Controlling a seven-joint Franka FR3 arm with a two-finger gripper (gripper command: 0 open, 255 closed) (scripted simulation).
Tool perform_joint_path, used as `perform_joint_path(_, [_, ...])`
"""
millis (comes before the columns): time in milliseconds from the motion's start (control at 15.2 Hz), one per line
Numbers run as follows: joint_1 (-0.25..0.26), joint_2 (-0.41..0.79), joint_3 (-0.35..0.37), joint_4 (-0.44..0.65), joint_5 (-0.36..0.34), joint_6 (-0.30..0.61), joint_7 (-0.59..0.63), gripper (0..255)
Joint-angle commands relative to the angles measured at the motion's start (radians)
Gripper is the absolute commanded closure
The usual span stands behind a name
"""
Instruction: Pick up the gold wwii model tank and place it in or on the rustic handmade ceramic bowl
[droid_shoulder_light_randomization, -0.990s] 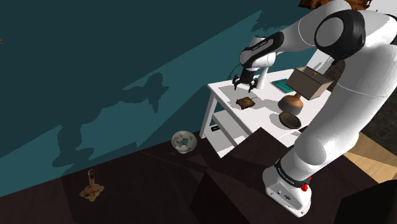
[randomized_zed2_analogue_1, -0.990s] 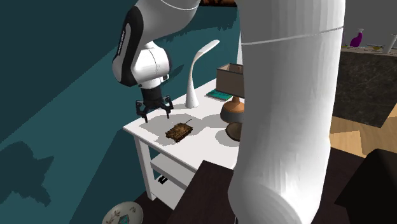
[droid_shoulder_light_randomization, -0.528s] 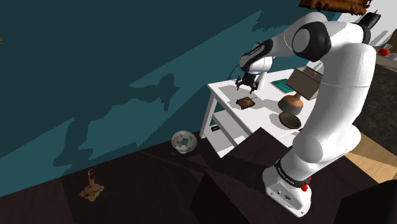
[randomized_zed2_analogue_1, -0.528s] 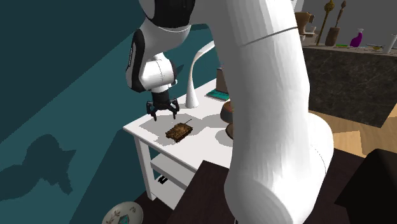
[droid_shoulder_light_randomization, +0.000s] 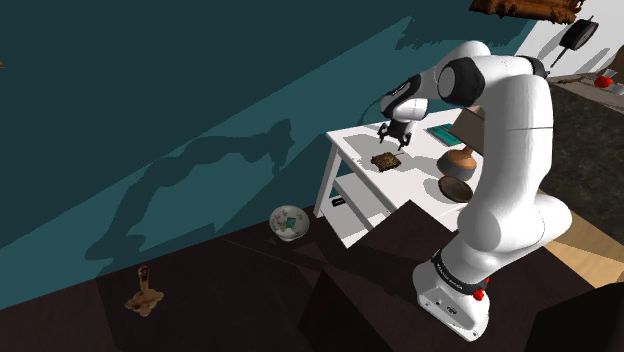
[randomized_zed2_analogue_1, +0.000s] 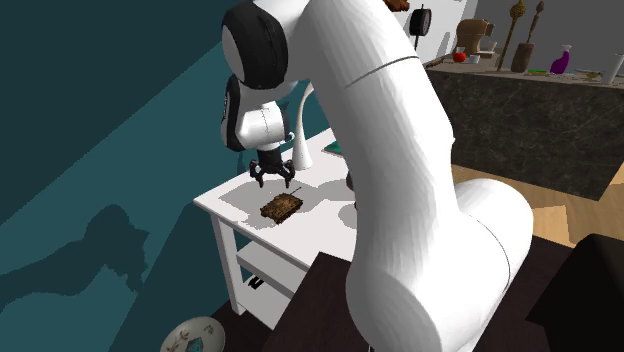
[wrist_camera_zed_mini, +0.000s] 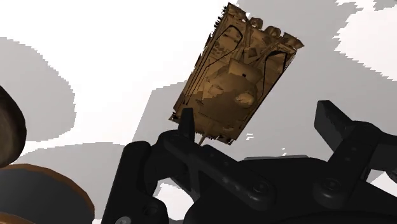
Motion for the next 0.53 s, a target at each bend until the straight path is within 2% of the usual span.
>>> perform_joint_path(0, [-0.03, 0.055, -0.005, 0.06, 0.019, 0.002, 0.015, 0])
perform_joint_path(132, [-0.059, 0.113, -0.009, 0.126, 0.036, 0.001, 0.032, 0])
perform_joint_path(462, [-0.072, 0.159, 0.002, 0.147, 0.045, 0.026, 0.028, 0])
